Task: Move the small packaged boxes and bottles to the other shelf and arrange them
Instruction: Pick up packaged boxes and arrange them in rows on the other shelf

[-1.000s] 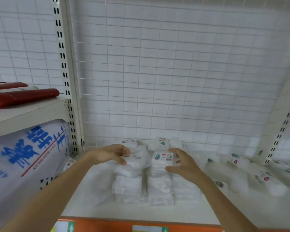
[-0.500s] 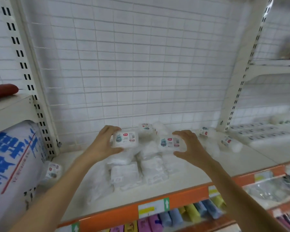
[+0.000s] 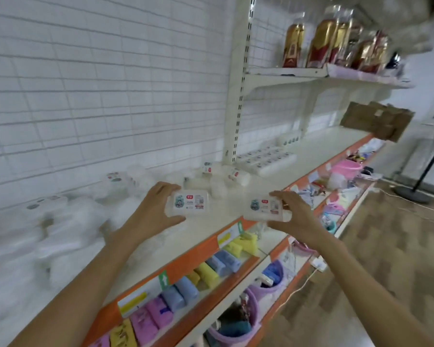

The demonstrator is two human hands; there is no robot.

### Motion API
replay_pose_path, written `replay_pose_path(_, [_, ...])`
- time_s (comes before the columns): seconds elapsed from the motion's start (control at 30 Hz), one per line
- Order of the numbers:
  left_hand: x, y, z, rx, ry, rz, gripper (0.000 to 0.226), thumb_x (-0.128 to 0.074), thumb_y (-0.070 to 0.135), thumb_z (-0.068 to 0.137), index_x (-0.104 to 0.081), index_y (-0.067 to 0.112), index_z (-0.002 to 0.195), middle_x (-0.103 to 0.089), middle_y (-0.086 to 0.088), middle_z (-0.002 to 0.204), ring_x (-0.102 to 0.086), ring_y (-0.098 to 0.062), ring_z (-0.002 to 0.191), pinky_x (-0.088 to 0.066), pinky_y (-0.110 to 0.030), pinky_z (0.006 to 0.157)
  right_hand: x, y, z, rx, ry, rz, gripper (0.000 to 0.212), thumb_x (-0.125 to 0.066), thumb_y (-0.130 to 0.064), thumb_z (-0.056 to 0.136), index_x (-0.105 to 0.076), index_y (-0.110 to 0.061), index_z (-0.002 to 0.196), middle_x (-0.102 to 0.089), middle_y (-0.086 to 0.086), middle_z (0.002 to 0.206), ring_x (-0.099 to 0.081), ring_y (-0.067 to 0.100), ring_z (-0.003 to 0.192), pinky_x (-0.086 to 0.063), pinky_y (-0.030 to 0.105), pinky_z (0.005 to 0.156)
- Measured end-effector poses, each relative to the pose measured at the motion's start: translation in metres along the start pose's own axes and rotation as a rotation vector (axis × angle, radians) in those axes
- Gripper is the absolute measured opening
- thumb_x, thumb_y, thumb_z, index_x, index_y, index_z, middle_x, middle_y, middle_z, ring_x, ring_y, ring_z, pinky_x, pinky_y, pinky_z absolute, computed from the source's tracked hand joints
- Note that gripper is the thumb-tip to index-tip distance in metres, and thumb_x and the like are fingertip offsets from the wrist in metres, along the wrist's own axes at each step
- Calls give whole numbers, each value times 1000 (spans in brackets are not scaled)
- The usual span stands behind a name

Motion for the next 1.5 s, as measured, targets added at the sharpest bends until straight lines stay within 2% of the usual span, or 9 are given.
replay_pose_path(0.23, [-66,41,11,-42,-81,-87,70,-81,26,67,-47,13,127,-41,5,116,-42,-10,113,-27,-14,91,32,62,-40,-129,39,117,67,-80,-6,67,-50,-16,126,-51,0,110,-54,19,101,-49,34,87])
replay_pose_path(0.4, [-111,81,27,-16,-114,-134,85,-63,59,52,-50,14,123,-42,7,111,-41,-7,104,-33,-19,89,61,118,-53,-151,66,150,64,-82,-10,67,-49,-23,121,-53,-3,113,-55,14,100,-47,21,81])
replay_pose_path(0.53, [-156,121,50,28,-87,-192,74,-83,35,57,-52,11,120,-45,3,111,-44,-9,103,-39,-23,91,96,181,-63,-169,63,198,65,-82,-10,67,-46,-33,115,-53,-5,115,-56,17,103,-49,33,88])
replay_pose_path(0.67, [-208,156,72,85,-74,-218,71,-86,25,57,-54,8,118,-47,0,109,-50,-15,101,-34,-4,78,130,248,-76,-200,39,188,67,-83,-13,66,-43,-39,113,-46,-25,110,-54,12,104,-48,25,87])
replay_pose_path(0.83, [-257,193,95,144,-47,-295,63,-83,12,63,-53,15,119,-45,1,107,-52,-16,99,-48,-34,90,158,307,-81,-241,22,146,66,-83,-15,66,-48,-31,120,-49,-13,111,-54,13,99,-47,7,66])
replay_pose_path(0.93, [-279,210,115,146,-59,-259,65,-83,16,64,-53,14,122,-45,3,106,-51,-17,101,-46,-33,88,163,334,-76,-235,1,131,67,-81,-16,67,-46,-36,120,-49,-12,116,-54,11,103,-47,9,69])
replay_pose_path(1.17, [-319,212,177,156,-23,-236,64,-82,20,65,-53,11,122,-47,0,107,-49,-13,98,-36,-13,77,163,385,-25,-248,-43,150,67,-80,-16,69,-50,-24,128,-46,-14,115,-51,11,104,-49,30,93])
replay_pose_path(1.3, [-341,195,235,185,27,-248,64,-82,21,65,-53,11,122,-49,-1,112,-51,-14,102,-36,-19,83,160,410,35,-200,-56,150,66,-78,-12,72,-48,-22,130,-45,-12,116,-51,5,100,-50,11,77])
replay_pose_path(1.5, [-376,167,331,214,40,-170,72,-80,32,68,-48,13,129,-49,-3,123,-47,-14,108,-33,-18,91,163,449,146,-160,-112,103,68,-77,-12,72,-46,-21,133,-45,-9,121,-50,11,106,-51,21,78])
Point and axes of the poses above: each hand's wrist, its own z-axis towards the middle knuckle, its own x-axis out of the back of the hand, y = z × x, the point moved 6 cm from there along z, towards the middle knuckle
